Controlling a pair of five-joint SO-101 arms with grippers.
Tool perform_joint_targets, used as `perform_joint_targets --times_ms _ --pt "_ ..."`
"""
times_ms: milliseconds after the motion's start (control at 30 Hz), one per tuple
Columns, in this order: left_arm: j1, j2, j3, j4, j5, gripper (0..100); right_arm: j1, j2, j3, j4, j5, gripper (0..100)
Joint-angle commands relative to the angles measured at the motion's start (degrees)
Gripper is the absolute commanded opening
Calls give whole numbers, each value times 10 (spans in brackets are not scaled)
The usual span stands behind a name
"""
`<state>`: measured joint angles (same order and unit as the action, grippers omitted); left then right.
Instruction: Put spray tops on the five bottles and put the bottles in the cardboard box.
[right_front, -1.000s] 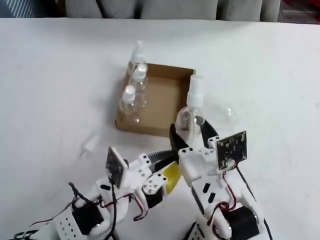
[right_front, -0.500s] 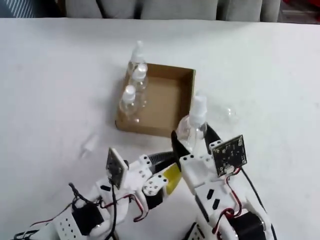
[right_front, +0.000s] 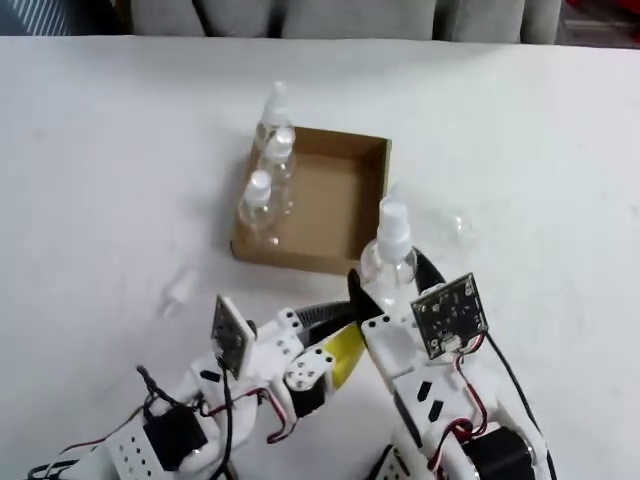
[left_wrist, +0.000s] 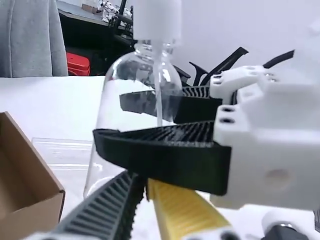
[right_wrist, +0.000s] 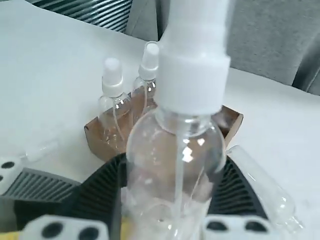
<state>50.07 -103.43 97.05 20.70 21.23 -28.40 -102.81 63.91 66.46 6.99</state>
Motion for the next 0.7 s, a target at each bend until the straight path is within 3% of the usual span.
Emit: perform_joint_targets --times_ms 0,233,567,667 --pt "-38 -10 -1 4 -4 20 -18 -6 -18 2 6 16" --pt "33 -10 -1 7 -6 20 -22 -5 26 -65 -33 15" --pt "13 -9 -1 8 -6 20 -64 -5 25 -80 -51 15" --pt "13 24 1 3 -36 20 -66 -5 16 -80 -52 15"
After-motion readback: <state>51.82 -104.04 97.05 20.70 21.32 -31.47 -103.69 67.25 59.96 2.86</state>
